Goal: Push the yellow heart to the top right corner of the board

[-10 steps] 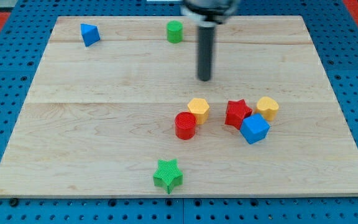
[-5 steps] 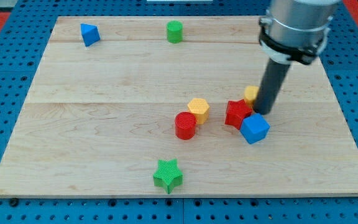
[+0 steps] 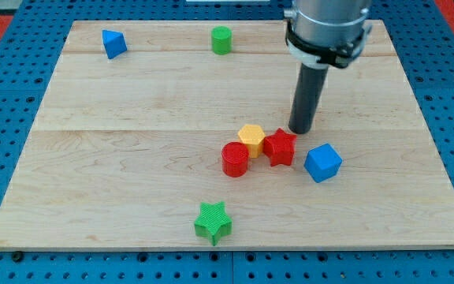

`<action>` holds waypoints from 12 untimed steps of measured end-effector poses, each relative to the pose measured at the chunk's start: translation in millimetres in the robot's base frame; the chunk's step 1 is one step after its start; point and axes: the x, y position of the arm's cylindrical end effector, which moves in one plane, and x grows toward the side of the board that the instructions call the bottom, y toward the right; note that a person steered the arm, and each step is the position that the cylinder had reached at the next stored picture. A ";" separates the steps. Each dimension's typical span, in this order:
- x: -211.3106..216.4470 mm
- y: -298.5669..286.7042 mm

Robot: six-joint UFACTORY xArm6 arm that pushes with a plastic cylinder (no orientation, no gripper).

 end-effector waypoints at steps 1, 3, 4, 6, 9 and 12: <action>-38.1 4.5; -14.5 35.5; -34.5 58.8; -92.8 65.0; -144.8 81.9; -167.3 81.8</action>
